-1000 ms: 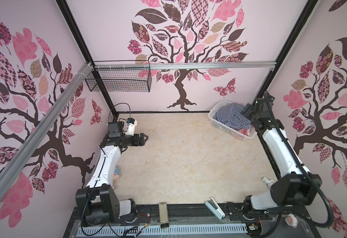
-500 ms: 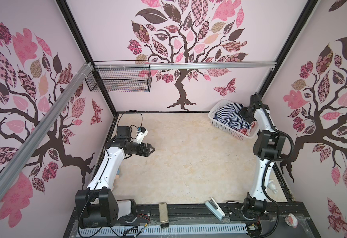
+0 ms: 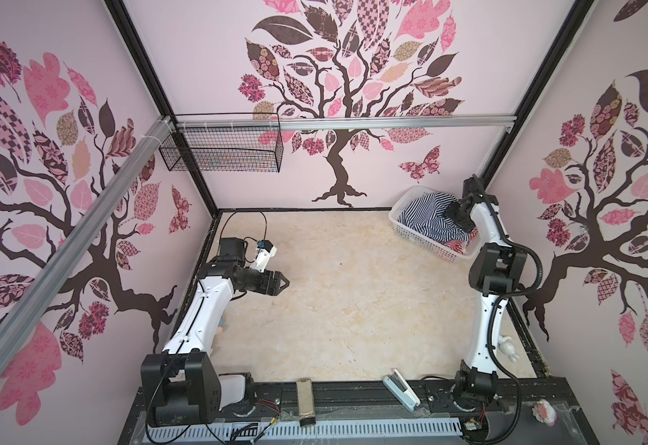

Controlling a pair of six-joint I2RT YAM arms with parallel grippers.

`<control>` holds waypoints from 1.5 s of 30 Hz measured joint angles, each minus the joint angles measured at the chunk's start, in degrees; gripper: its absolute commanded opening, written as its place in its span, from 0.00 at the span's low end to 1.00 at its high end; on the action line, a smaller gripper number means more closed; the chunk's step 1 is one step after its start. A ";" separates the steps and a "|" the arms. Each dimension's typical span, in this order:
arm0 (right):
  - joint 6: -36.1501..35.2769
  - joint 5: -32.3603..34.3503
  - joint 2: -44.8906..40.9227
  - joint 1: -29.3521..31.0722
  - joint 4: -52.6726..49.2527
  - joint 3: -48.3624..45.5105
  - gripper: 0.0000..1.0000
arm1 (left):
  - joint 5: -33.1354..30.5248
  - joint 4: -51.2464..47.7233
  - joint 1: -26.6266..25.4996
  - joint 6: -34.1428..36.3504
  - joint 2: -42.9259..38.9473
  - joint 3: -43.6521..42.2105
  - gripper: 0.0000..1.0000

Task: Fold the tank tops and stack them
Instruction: 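Reach the right gripper into the basket and grasp the blue striped tank top, then lift the blue striped tank top out of the basket with the right gripper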

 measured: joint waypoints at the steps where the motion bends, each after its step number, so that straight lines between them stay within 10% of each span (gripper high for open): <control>1: -0.09 0.00 1.18 -0.04 -0.26 0.81 0.78 | 0.00 0.00 0.00 -0.04 0.00 -0.02 0.78; 4: -0.20 0.02 4.26 -0.04 -0.63 2.71 0.72 | -0.02 0.00 0.00 -0.24 0.00 -0.02 0.78; 10: -0.42 -0.57 5.33 -0.09 -2.14 3.52 0.07 | -0.22 0.07 0.00 -0.83 0.11 0.00 0.78; 33: 3.28 -13.33 -28.65 2.45 4.72 -12.48 0.00 | 0.00 1.36 0.00 -1.11 0.96 0.00 0.78; 45: 8.11 -24.24 -36.48 22.77 8.13 2.03 0.00 | -0.46 3.87 0.68 -2.47 0.94 0.00 0.76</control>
